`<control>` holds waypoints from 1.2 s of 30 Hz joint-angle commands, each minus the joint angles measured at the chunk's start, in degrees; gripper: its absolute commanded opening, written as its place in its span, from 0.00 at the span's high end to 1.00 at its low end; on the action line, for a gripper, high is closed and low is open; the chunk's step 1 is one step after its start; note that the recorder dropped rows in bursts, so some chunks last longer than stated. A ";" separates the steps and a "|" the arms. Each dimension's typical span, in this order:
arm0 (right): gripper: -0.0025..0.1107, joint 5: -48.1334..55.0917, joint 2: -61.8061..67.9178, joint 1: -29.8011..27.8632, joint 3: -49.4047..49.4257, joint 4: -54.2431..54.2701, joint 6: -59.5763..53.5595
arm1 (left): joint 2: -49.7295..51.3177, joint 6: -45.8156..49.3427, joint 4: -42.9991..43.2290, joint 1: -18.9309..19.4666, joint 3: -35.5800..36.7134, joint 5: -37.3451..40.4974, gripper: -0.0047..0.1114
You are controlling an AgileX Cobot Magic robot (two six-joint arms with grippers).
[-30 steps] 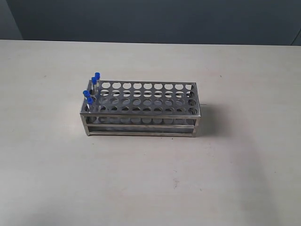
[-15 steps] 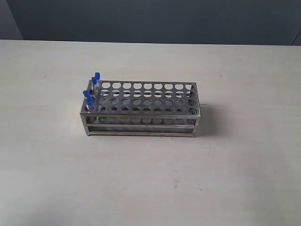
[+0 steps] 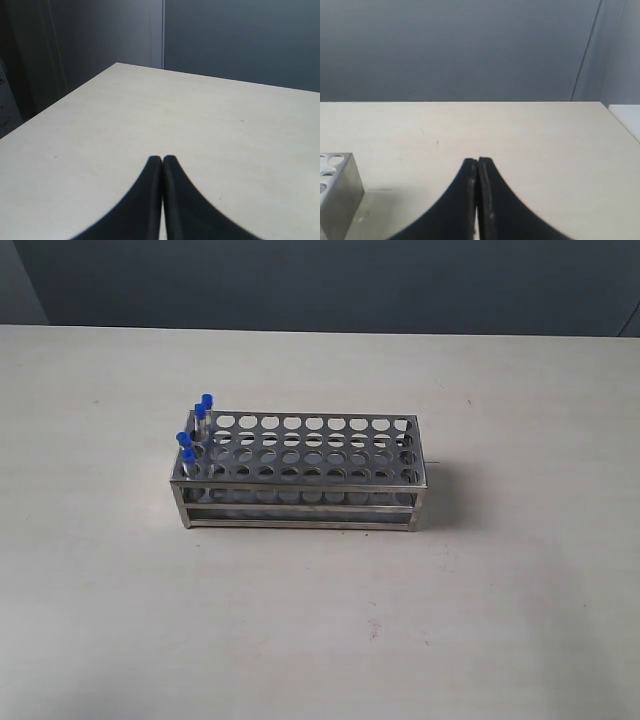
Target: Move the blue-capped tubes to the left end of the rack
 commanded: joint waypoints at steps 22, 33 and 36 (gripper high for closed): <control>0.98 2.98 -16.62 -10.53 12.89 25.26 -22.27 | -0.20 -0.10 0.03 0.07 -0.08 0.02 0.95; 0.98 5.61 -16.62 -10.53 12.89 26.37 -24.95 | -0.20 -0.10 0.03 0.07 -0.08 0.15 0.95; 0.98 5.61 -16.62 -10.53 12.89 26.37 -24.95 | -0.20 -0.10 0.03 0.07 -0.08 0.15 0.95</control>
